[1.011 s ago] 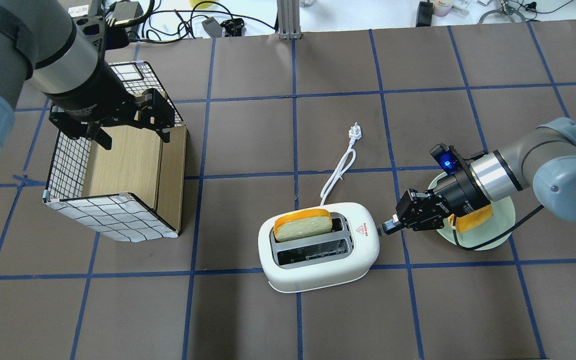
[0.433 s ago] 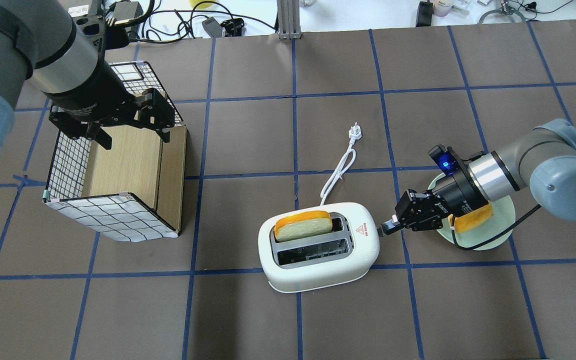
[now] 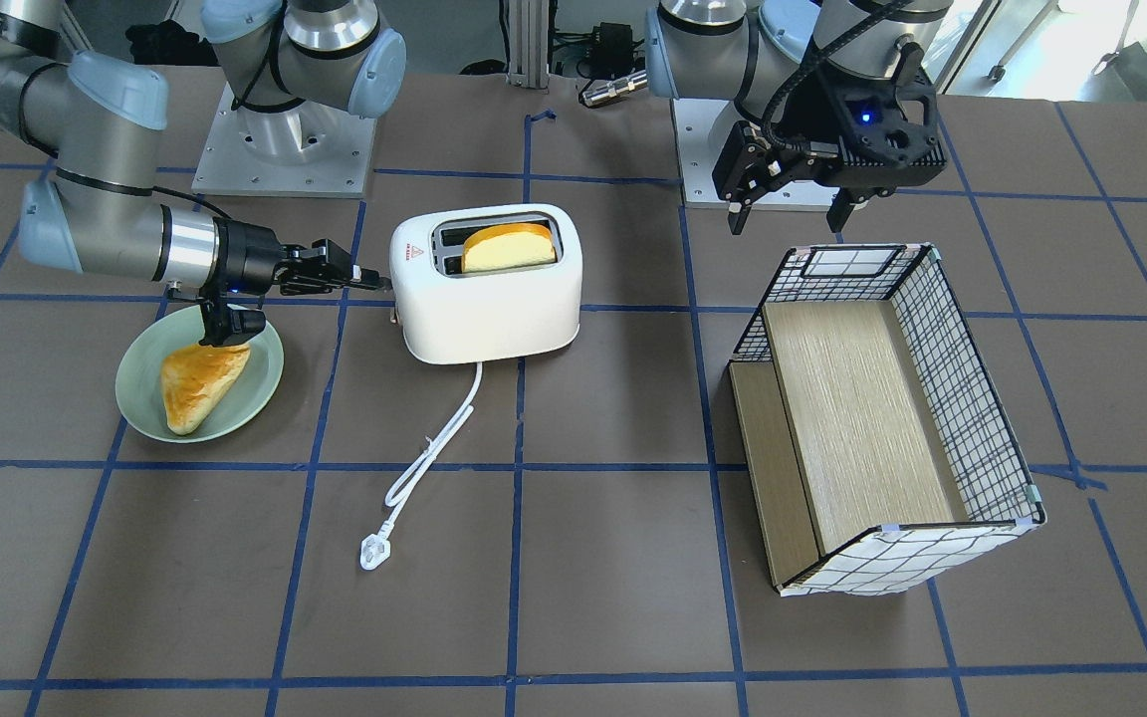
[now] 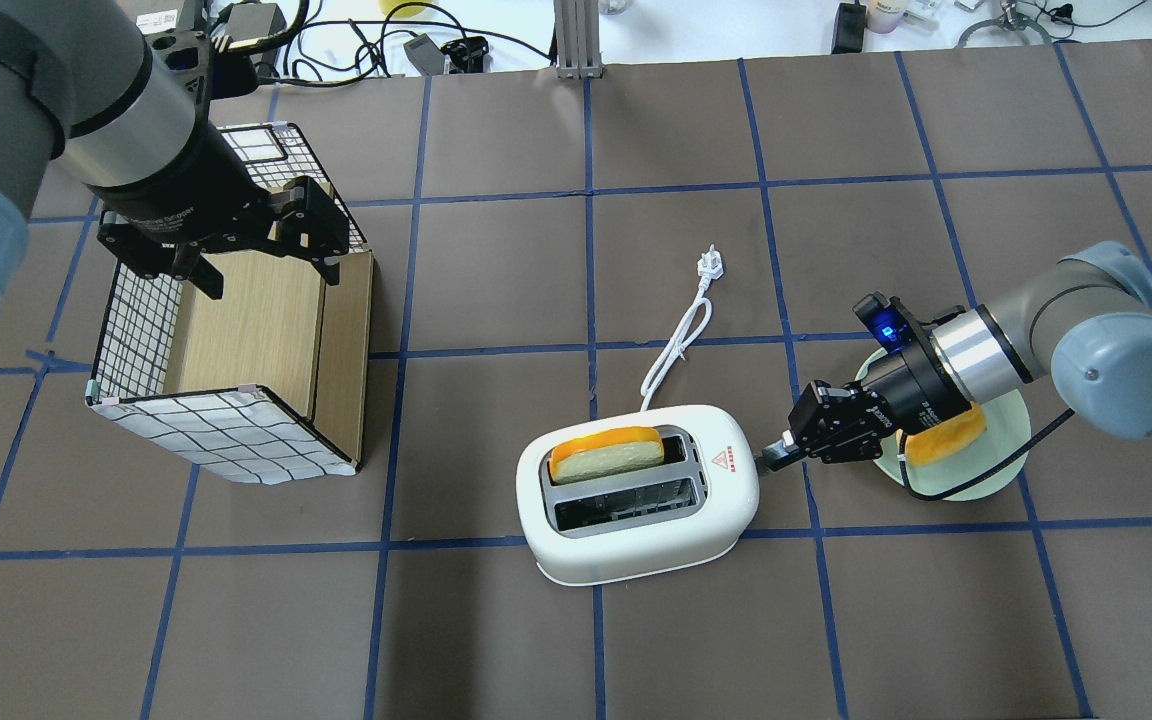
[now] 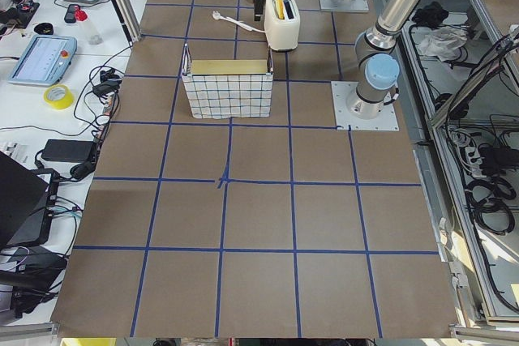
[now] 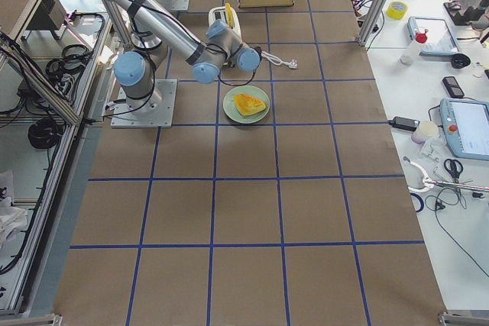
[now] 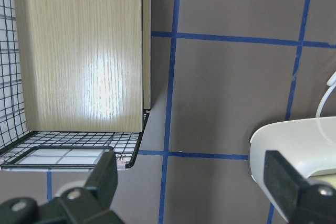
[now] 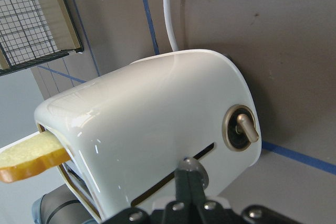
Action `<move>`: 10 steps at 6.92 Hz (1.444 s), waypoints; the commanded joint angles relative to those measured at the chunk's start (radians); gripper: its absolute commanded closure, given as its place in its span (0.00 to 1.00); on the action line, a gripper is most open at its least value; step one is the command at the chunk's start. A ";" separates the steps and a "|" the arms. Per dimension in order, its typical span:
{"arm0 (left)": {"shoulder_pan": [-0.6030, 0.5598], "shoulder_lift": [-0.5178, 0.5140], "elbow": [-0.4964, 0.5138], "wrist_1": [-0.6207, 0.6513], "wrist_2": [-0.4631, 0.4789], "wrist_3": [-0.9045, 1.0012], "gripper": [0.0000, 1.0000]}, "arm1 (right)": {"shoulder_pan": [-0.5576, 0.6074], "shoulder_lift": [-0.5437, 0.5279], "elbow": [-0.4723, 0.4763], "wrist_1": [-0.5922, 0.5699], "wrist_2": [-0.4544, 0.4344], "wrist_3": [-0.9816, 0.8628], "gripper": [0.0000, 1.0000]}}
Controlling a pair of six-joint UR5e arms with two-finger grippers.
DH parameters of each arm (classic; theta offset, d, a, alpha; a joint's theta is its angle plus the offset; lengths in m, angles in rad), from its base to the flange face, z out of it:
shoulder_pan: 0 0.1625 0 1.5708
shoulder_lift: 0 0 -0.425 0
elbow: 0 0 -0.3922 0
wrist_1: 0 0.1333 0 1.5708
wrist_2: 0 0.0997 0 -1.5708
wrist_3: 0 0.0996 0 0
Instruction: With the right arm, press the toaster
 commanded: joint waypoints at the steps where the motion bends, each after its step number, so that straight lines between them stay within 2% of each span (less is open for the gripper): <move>1: 0.000 0.000 -0.001 0.000 0.000 0.000 0.00 | 0.000 0.010 0.000 -0.007 0.000 0.000 1.00; 6: 0.000 0.000 -0.001 0.000 0.000 0.000 0.00 | -0.001 0.022 -0.001 -0.017 -0.007 0.011 1.00; 10: 0.000 0.000 -0.001 0.000 0.000 0.000 0.00 | 0.000 -0.050 -0.079 0.018 -0.079 0.217 1.00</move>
